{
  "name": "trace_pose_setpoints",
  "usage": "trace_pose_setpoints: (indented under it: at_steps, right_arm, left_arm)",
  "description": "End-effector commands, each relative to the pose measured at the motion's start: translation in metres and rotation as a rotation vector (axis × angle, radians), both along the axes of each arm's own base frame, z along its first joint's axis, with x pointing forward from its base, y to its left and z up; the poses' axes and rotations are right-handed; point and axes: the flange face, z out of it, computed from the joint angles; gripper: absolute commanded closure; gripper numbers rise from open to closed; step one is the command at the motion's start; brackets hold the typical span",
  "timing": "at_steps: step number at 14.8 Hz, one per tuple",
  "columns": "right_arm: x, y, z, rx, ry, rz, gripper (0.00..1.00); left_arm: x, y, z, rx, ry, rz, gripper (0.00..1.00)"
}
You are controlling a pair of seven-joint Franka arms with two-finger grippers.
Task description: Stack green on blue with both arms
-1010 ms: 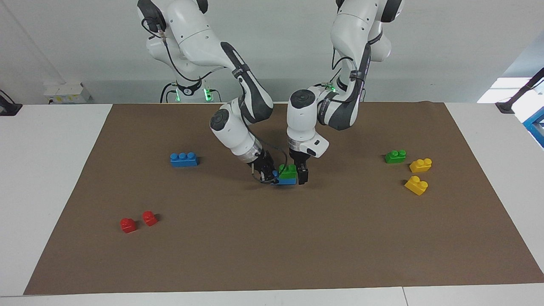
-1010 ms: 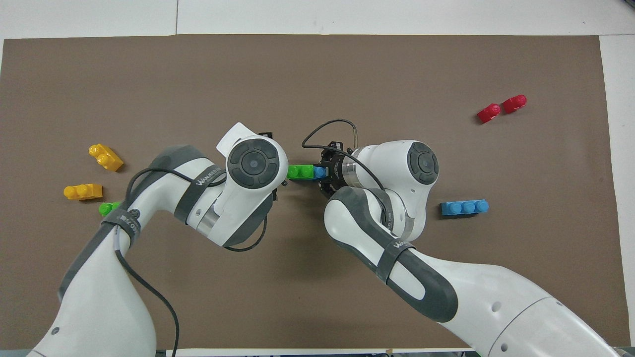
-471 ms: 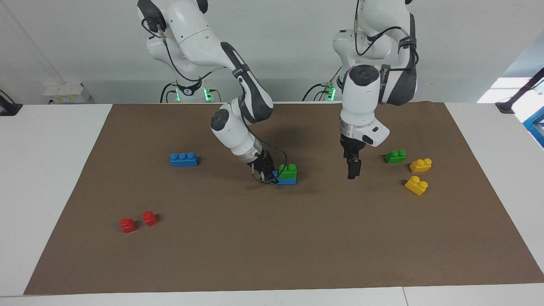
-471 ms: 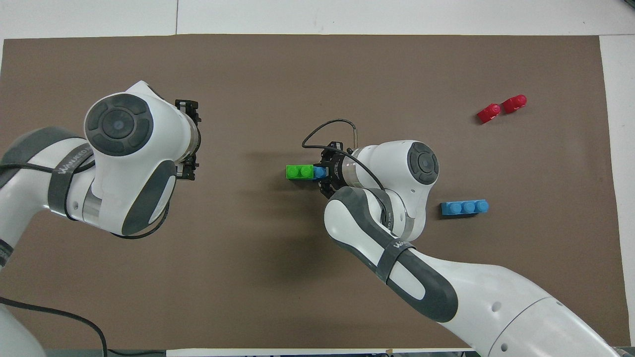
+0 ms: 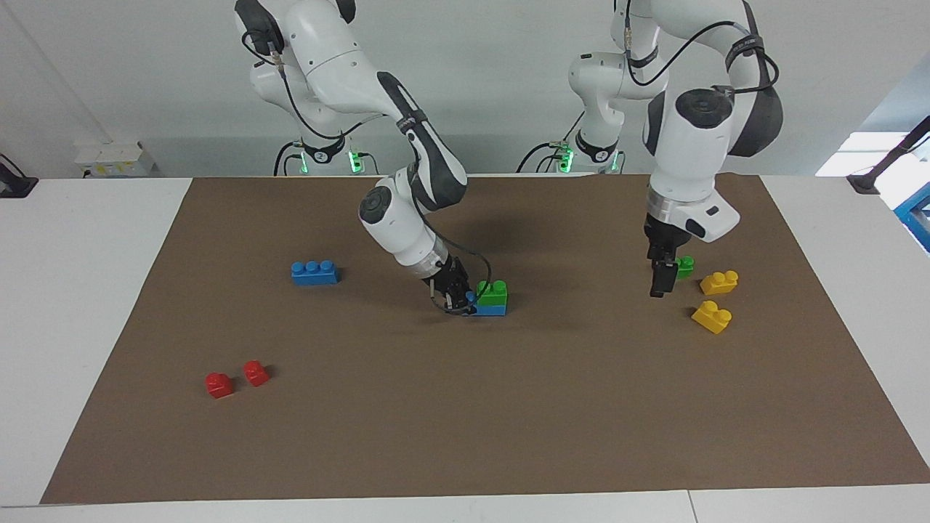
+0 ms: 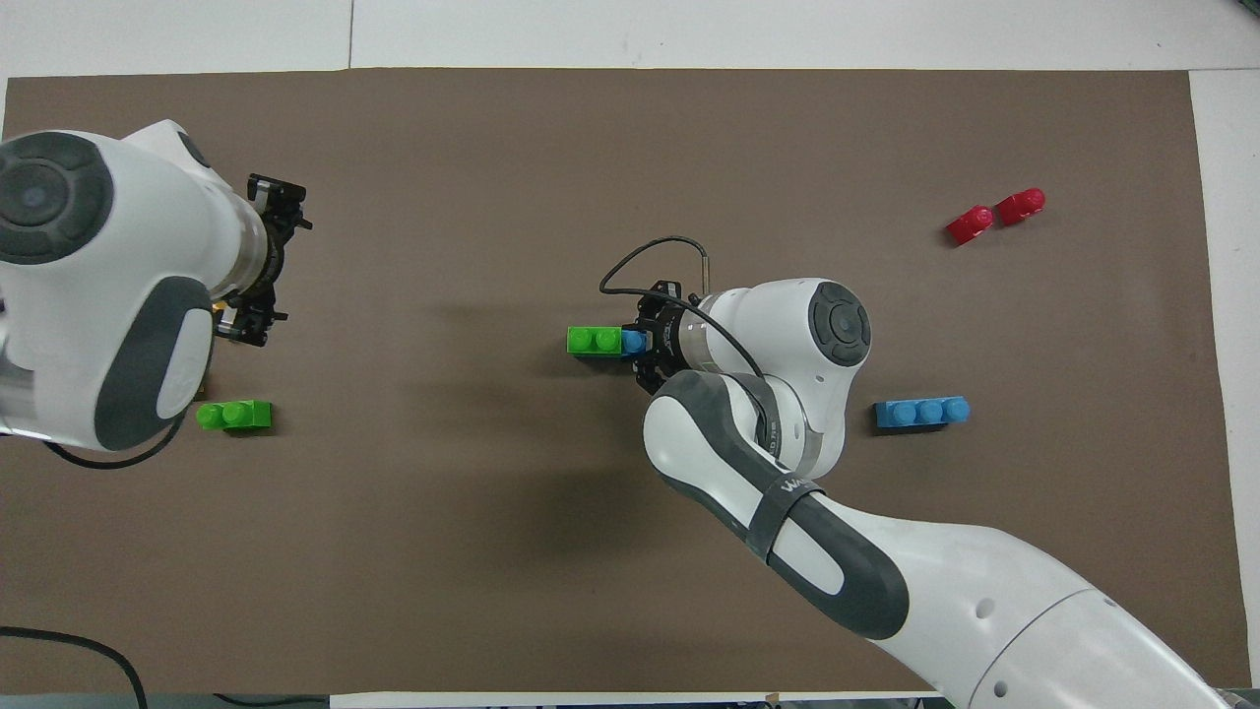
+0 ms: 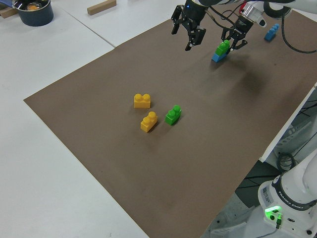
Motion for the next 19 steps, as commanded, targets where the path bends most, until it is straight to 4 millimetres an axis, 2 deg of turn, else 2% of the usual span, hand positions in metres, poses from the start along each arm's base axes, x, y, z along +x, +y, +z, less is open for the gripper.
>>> trace_pose_setpoints:
  at_steps: [1, 4, 7, 10, 13, 15, 17, 19]
  right_arm:
    - [0.007, -0.007, 0.002, 0.016, -0.010, -0.033, 0.11]
    - [0.020, -0.030, 0.020, 0.028, -0.003, -0.054, 0.04]
    - [0.029, -0.056, 0.052, 0.030, -0.033, -0.020, 0.00]
    - [0.042, -0.110, 0.081, 0.031, -0.064, 0.039, 0.00]
    - [0.051, -0.157, 0.109, 0.013, -0.120, 0.157, 0.00]
    - [0.049, -0.174, 0.137, -0.108, -0.186, 0.343, 0.00]
    - [0.056, -0.195, 0.166, -0.225, -0.213, 0.460, 0.00]
    - [0.060, -0.213, 0.192, -0.253, -0.235, 0.544, 0.00]
  left_arm:
    - [-0.014, 0.042, 0.026, 0.014, 0.052, -0.183, 0.00]
    - [-0.024, 0.071, 0.040, 0.053, 0.111, -0.421, 0.00]
    - [-0.032, 0.082, 0.056, 0.055, 0.176, -0.672, 0.00]
    - [-0.038, 0.090, 0.072, 0.019, 0.223, -0.892, 0.00]
    - [-0.043, 0.091, 0.101, 0.019, 0.244, -0.975, 0.00]
    - [-0.047, 0.091, 0.118, 0.018, 0.252, -1.002, 0.00]
    - [-0.049, 0.106, 0.119, 0.012, 0.267, -1.055, 0.00]
    - [-0.052, 0.111, 0.123, -0.005, 0.281, -1.086, 0.00]
